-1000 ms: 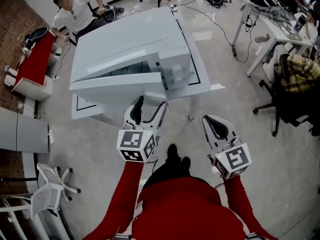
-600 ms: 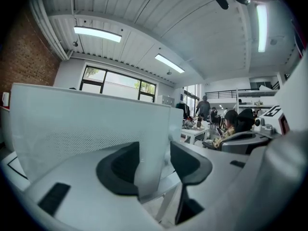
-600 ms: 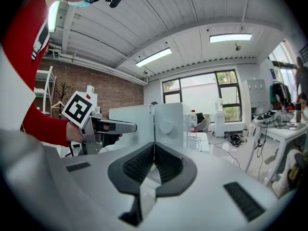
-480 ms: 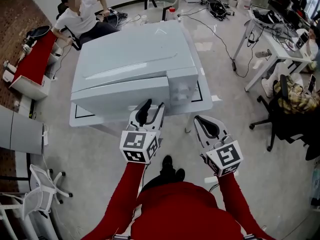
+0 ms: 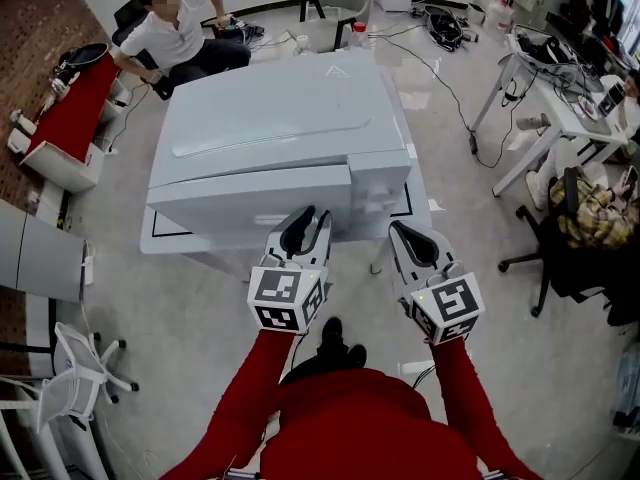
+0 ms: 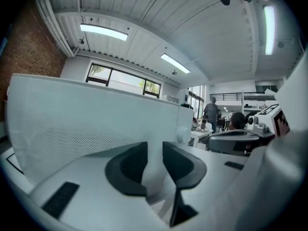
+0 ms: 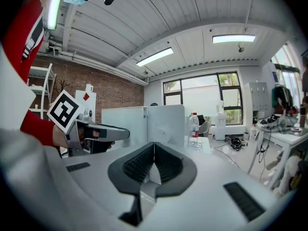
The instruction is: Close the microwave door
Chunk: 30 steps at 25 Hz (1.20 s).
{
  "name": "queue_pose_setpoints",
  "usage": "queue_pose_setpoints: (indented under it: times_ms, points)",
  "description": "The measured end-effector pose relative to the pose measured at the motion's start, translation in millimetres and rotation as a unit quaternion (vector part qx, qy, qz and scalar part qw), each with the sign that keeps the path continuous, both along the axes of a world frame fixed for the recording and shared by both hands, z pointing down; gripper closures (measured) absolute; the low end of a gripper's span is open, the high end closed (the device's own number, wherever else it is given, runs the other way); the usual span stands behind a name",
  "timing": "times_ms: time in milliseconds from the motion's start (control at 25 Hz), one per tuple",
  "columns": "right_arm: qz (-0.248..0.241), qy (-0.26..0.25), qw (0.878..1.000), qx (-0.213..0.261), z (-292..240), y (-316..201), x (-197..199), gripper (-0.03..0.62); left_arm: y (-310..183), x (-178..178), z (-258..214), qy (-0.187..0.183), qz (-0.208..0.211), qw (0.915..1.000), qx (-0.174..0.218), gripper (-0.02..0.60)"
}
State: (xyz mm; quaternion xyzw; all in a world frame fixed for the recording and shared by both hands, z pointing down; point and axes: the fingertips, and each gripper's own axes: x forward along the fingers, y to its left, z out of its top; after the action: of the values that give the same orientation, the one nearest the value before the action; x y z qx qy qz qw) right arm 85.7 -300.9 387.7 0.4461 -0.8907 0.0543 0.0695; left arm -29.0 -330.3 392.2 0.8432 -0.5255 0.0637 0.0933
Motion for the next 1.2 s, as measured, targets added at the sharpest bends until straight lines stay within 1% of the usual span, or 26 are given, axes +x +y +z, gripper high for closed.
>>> queue_pose_setpoints:
  times_ms: [120,200,280,320,400,480,600,680,800,920,1000,1120,1200]
  points:
    - [0.005,0.0,1.0,0.002,0.7,-4.2,0.6,0.58,-1.7,0.5,0.3,-0.01,-0.008,0.9999,-0.001,0.477]
    - [0.007,0.0,1.0,0.001,1.3,-6.2,-0.2,0.58,-4.6,1.1,0.4,-0.004,-0.01,0.9999,-0.006,0.479]
    - [0.009,0.001,1.0,0.0,1.5,-7.7,-1.7,0.58,-7.3,5.5,3.6,0.011,0.004,0.9997,-0.021,0.48]
    - [0.01,0.001,1.0,-0.001,1.7,-8.5,-2.4,0.58,-8.1,9.1,6.8,0.018,0.014,0.9992,-0.031,0.494]
    - [0.011,0.003,1.0,-0.004,1.7,-10.0,-3.7,0.58,-10.0,12.8,12.5,0.018,0.019,0.9988,-0.041,0.505]
    - [0.011,0.001,1.0,-0.002,-1.2,-11.6,-5.4,0.58,-13.1,9.7,14.3,0.012,0.011,0.9991,-0.038,0.571]
    - [0.017,-0.002,1.0,-0.001,-2.6,-13.3,-2.9,0.58,-21.1,9.5,12.7,0.021,0.025,0.9984,-0.046,0.574]
    - [0.019,-0.002,1.0,-0.004,-1.3,-13.7,-2.7,0.58,-22.3,9.9,11.0,0.015,0.036,0.9983,-0.045,0.574]
    - [0.019,0.0,1.0,-0.005,-0.8,-13.7,-5.5,0.58,-22.1,9.5,10.4,0.009,0.034,0.9986,-0.039,0.574]
    - [0.017,0.002,1.0,-0.003,-1.9,-12.8,-6.7,0.58,-21.5,11.3,10.6,0.018,0.034,0.9987,-0.035,0.574]
    - [0.013,0.001,1.0,-0.004,-2.2,-8.7,-7.3,0.58,-11.6,16.9,9.0,0.036,0.063,0.9968,-0.033,0.574]
    - [0.008,-0.007,1.0,-0.004,-5.4,-0.1,-5.6,0.58,14.6,25.8,-2.7,0.068,0.129,0.9892,-0.016,0.574]
    - [0.008,-0.016,1.0,-0.002,-11.0,6.9,-2.8,0.58,31.9,27.8,-12.6,0.068,0.159,0.985,0.002,0.574]
